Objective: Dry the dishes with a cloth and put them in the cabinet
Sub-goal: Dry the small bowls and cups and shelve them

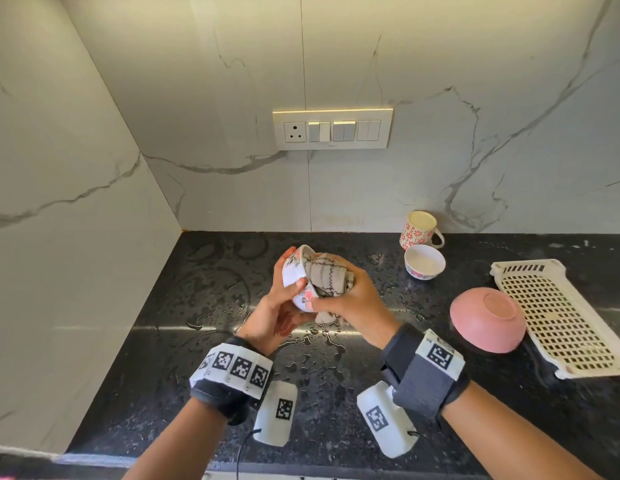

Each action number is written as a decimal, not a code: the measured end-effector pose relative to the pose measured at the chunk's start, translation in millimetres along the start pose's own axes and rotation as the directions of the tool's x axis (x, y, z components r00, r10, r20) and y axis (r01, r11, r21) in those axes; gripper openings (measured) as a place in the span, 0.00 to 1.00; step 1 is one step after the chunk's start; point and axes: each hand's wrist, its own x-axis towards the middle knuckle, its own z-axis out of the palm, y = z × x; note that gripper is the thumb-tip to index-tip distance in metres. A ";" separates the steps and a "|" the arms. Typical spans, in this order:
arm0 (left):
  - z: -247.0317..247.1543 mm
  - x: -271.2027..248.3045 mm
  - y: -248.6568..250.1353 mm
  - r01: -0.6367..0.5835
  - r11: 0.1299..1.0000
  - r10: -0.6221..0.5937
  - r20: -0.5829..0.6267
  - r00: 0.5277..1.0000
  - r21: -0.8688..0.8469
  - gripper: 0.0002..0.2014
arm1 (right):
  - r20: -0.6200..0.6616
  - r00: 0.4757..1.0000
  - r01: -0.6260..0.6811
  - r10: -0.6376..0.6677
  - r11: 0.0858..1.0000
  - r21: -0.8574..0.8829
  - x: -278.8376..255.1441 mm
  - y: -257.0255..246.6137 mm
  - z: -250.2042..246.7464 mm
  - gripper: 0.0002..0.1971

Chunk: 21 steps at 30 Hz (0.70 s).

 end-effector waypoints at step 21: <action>-15.9 -12.3 30.3 -0.004 0.982 -0.020 0.122 0.992 0.191 0.48 | 0.229 0.926 0.350 -0.301 0.912 -0.215 1.7 5.4 3.8 0.34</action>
